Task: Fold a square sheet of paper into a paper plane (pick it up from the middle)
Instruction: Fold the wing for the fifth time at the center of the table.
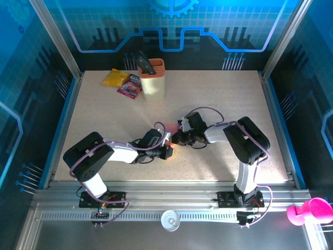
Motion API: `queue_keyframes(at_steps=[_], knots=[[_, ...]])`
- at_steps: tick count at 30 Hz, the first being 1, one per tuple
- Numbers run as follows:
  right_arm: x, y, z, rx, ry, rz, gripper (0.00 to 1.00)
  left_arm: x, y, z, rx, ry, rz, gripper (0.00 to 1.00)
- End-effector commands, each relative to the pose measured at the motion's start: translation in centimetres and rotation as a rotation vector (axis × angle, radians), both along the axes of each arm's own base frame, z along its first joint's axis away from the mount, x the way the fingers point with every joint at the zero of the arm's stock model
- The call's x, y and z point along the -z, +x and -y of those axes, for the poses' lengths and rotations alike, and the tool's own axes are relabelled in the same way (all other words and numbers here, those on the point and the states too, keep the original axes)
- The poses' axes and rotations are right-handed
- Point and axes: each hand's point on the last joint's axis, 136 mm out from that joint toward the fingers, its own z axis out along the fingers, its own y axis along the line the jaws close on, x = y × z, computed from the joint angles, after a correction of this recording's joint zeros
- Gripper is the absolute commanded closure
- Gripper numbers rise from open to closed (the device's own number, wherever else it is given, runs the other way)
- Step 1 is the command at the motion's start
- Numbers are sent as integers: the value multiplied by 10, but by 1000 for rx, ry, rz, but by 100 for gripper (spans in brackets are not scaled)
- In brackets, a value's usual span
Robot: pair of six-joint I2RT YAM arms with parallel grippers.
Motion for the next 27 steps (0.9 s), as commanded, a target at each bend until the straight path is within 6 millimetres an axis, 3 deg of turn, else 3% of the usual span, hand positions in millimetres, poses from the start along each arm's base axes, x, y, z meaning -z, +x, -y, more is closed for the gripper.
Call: queue_keyframes(at_steps=[1,19,27], knots=[[65,-32,37,43,-224,-161,100,23,-14,-14,-2,56,-52,100],[70,-36,44,62,-260,-186,100,52,-75,-34,-14,124,-149,100],[70,-37,45,64,-263,-190,100,63,-100,-54,-52,150,-197,100]])
